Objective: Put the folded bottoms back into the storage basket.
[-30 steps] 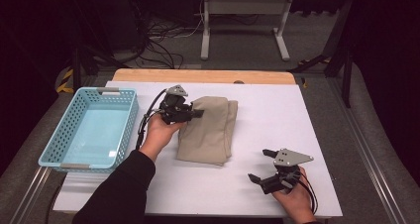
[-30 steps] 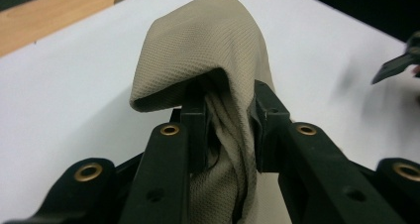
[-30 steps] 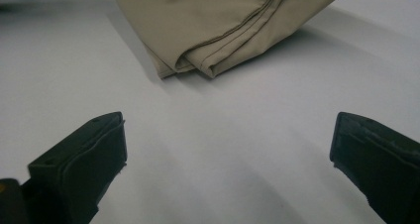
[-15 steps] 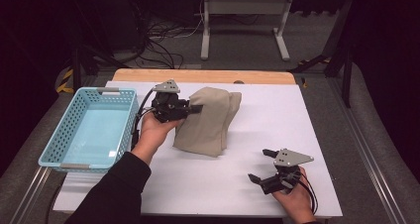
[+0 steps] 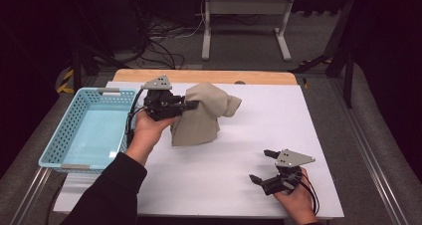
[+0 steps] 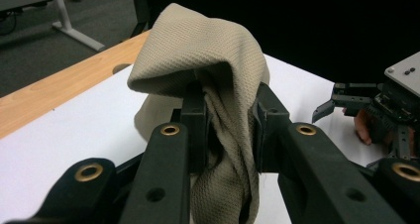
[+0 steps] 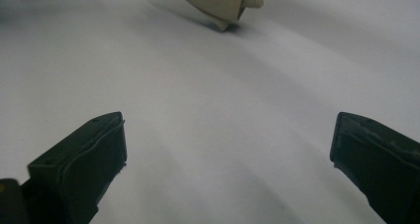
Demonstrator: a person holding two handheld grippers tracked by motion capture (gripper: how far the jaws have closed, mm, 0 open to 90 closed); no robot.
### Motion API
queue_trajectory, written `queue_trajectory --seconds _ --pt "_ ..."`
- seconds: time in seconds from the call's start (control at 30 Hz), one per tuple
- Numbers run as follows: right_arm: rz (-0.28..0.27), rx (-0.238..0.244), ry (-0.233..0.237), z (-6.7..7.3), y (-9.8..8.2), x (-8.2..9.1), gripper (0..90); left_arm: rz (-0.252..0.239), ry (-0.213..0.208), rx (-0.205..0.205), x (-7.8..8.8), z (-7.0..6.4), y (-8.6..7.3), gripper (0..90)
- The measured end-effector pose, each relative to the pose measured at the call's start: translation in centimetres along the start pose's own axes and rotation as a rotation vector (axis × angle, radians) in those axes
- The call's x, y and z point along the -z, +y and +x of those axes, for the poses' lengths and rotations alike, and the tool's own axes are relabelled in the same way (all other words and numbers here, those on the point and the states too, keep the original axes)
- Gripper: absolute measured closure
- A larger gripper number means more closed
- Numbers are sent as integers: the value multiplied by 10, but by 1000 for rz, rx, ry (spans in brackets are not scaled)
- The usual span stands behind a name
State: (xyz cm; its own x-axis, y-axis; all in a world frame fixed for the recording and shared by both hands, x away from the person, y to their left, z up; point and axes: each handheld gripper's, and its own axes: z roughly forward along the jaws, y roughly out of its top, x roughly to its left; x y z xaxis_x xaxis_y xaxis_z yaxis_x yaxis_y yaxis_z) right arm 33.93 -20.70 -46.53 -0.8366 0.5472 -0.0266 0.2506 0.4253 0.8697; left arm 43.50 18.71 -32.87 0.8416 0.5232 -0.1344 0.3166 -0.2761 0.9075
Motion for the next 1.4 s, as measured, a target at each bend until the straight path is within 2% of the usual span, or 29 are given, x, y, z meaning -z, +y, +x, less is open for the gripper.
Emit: queue_trajectory --seconds 0.2,0.27,0.33,0.5,1.03,1.17,1.4 --pt "2 -2 2 0 0 0 18 -17 -4 7 9 -1 4 728" --pt "2 -1 1 0 0 0 18 -20 4 -8 12 -1 6 729" --pt "1 -3 1 0 0 0 18 -24 0 0 15 -2 7 729" --pt "1 -3 0 0 0 0 18 -30 11 -15 21 -1 10 729" --pt "3 -5 -1 0 0 0 18 -49 18 -2 40 1 13 729" --pt "3 -4 -1 0 0 0 18 -50 29 -18 46 2 14 729" --pt "3 -5 -1 0 0 0 18 -61 41 -5 58 3 15 729"
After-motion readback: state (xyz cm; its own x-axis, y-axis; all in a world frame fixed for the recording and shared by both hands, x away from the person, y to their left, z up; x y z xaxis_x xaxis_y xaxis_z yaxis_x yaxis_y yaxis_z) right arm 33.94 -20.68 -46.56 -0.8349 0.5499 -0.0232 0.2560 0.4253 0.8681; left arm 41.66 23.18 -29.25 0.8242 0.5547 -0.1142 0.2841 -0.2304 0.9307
